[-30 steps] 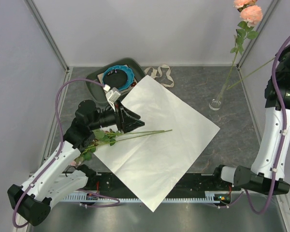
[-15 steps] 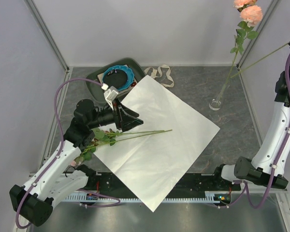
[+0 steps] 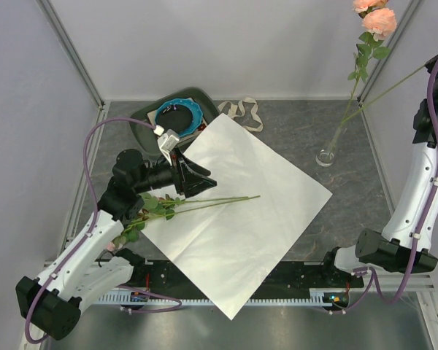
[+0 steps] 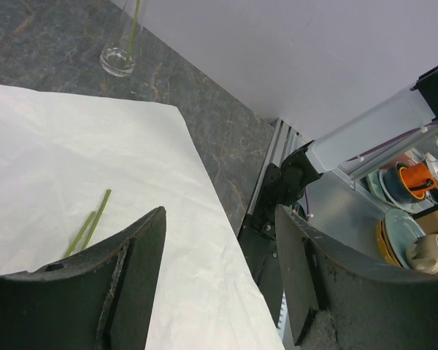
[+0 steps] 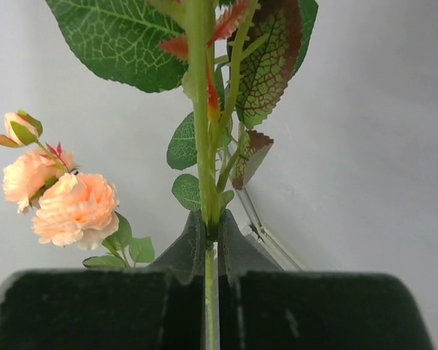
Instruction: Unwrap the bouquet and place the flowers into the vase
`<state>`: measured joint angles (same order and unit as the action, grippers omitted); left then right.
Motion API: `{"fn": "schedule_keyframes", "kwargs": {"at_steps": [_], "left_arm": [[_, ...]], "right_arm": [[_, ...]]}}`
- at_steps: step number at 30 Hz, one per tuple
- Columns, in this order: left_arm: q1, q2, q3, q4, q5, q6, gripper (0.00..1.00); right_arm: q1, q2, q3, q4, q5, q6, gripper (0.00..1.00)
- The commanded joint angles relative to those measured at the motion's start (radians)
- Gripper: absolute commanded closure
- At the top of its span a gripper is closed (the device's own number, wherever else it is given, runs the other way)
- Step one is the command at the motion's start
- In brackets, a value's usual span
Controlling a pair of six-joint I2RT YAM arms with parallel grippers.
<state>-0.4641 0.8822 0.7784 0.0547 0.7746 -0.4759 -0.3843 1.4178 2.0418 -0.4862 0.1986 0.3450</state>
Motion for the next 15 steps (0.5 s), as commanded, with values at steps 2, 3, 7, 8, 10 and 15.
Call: {"fn": "schedule_keyframes", "kwargs": {"at_steps": [2, 3, 7, 8, 10, 15], "left_arm": [[0.008, 0.006, -0.005, 0.048, 0.037, -0.024, 0.32], [0.008, 0.006, -0.007, 0.050, 0.037, -0.024, 0.32], [0.008, 0.008, -0.007, 0.050, 0.037, -0.024, 0.32], [0.008, 0.006, -0.007, 0.048, 0.037, -0.024, 0.32], [0.008, 0.008, -0.007, 0.047, 0.037, -0.023, 0.32], [0.008, 0.008, -0.002, 0.040, 0.037, -0.018, 0.32]], "right_arm": [[-0.005, -0.008, -0.035, 0.057, -0.034, -0.001, 1.00], [-0.005, -0.010, -0.043, 0.061, -0.039, -0.001, 1.00], [-0.005, -0.002, -0.058, 0.077, -0.053, -0.003, 1.00], [-0.005, 0.001, -0.066, 0.080, -0.057, 0.000, 1.00], [-0.005, 0.001, -0.074, 0.089, -0.062, 0.000, 1.00], [-0.005, 0.001, -0.065, 0.090, -0.051, -0.011, 1.00]]}}
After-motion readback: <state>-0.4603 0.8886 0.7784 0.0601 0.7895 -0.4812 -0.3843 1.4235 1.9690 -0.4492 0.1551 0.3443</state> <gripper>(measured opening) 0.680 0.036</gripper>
